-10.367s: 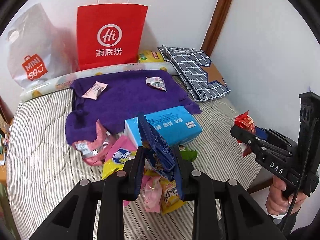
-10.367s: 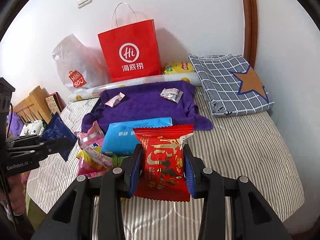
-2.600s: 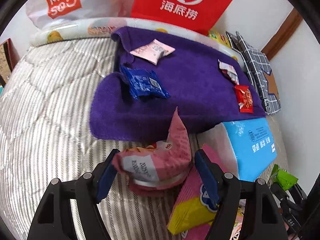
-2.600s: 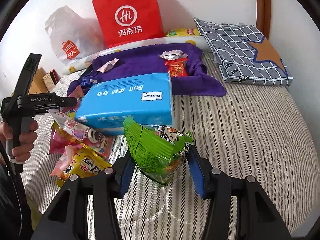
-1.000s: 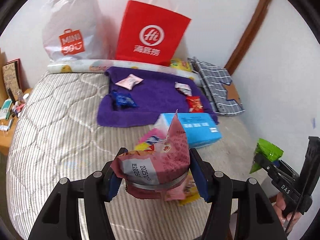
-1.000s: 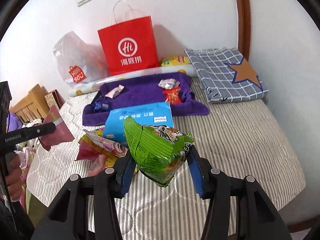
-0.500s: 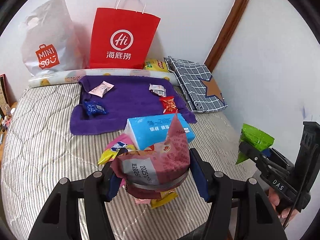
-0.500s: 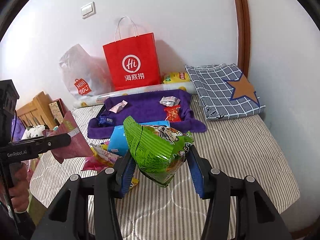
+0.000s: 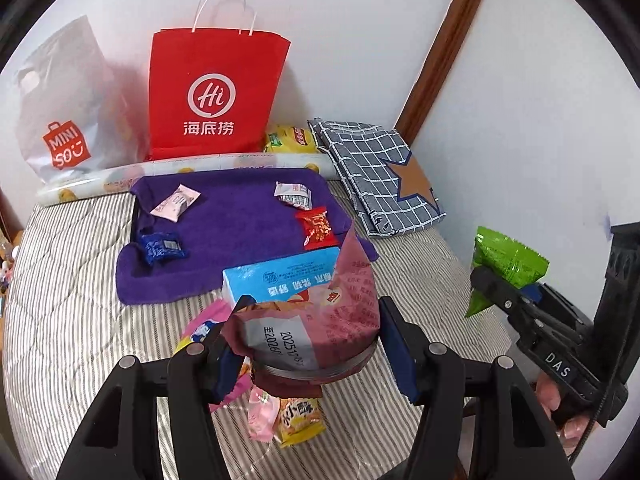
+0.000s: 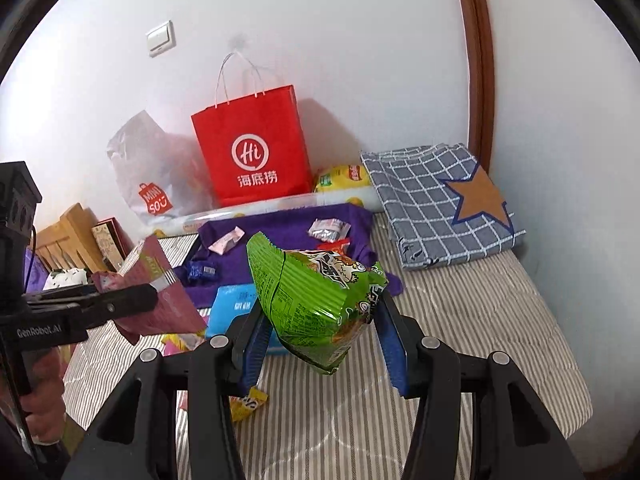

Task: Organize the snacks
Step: 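Carry the green bag with the right tool while the left tool carries the pink bag onto the purple towel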

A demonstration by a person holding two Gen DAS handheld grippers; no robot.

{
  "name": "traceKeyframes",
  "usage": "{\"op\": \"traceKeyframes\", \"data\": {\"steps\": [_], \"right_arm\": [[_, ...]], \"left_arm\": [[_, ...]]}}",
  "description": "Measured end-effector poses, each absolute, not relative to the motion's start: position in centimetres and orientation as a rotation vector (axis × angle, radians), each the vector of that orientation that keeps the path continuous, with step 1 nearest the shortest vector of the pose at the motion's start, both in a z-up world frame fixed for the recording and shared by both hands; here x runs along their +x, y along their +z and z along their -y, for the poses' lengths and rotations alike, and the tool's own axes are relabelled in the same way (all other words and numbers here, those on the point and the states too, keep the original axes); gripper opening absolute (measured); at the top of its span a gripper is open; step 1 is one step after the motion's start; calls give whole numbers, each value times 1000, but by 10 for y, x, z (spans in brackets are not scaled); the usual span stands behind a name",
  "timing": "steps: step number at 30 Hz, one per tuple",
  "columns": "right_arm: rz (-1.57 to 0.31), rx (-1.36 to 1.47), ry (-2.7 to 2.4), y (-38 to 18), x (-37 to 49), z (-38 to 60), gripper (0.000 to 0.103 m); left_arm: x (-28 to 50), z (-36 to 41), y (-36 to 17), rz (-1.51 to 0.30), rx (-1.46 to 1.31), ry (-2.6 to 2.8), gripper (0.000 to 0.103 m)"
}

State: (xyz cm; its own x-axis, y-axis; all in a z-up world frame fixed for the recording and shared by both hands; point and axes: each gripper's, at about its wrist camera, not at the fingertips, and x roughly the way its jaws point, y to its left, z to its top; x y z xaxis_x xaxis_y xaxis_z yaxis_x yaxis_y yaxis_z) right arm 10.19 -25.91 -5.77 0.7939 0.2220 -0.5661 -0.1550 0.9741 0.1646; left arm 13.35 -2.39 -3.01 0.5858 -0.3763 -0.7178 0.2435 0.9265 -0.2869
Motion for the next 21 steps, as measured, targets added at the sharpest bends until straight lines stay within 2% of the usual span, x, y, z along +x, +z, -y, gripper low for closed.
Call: {"op": "traceKeyframes", "data": {"steps": [12,21], "right_arm": [[-632,77,220,-42,150,244,50],[-649,39,281,-40,204,215,50]], "left_arm": [[174,28,-27,-882,-168,-370,59],[212,2,-27,-872,-214,-304,59]]}}
